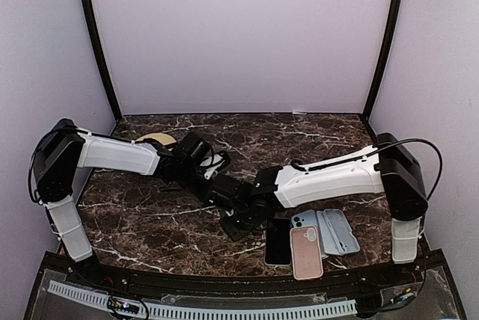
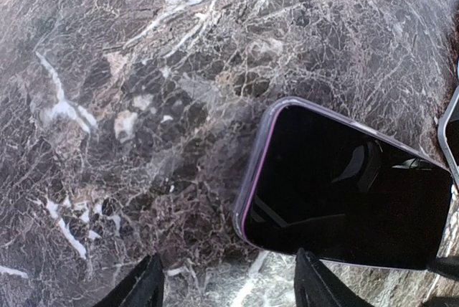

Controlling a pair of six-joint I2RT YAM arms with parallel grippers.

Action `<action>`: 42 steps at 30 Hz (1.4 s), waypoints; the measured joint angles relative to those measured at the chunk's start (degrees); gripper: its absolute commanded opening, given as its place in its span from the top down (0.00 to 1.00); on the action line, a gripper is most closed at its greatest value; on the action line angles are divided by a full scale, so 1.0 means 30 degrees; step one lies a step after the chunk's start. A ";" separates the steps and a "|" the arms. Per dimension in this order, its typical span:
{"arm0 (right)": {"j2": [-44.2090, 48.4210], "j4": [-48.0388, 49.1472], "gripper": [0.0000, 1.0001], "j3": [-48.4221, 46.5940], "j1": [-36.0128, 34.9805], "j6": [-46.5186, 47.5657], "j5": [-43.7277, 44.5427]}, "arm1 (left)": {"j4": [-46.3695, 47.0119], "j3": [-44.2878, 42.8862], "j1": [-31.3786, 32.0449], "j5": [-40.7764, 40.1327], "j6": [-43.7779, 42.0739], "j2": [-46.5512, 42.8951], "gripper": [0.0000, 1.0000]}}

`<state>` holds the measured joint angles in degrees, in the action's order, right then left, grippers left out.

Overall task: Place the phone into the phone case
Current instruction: Pick up the phone with the phone case at the center of the board.

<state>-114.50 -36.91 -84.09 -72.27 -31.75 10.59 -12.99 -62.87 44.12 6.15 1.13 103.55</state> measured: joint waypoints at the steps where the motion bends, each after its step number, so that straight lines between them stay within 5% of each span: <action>1: -0.0270 -0.0160 0.75 0.0000 0.0000 0.0087 0.0073 | -0.0007 0.0000 -0.0029 0.0000 0.0000 -0.0044 0.36; 11: -0.0291 0.1049 0.82 0.1115 0.0015 0.0619 0.1239 | 0.0000 0.0000 -0.0044 0.0015 0.0000 -0.0160 0.36; 17: -0.0211 0.1596 0.77 0.1443 0.0051 0.0495 0.1588 | 0.0000 0.0000 -0.0044 0.0022 0.0000 -0.0160 0.36; 23: -0.0488 0.0495 0.61 0.0313 0.0248 0.0481 0.1115 | 0.0000 0.0000 -0.0117 -0.0007 0.0000 -0.0160 0.35; 30: -0.0656 -0.0831 0.02 -0.1785 0.1603 0.0138 0.1093 | -0.0007 0.0000 -0.0787 -0.0423 0.0175 -0.0641 0.28; 42: -0.4401 -0.2106 0.05 -0.5676 0.3060 -0.0233 0.1421 | -0.0226 0.0007 -0.1144 -0.0845 0.0495 -0.1639 0.26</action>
<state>-127.70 -43.22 -101.12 -63.09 -32.45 14.85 -13.67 -62.85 40.69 3.62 2.61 98.63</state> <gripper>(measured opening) 0.985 0.738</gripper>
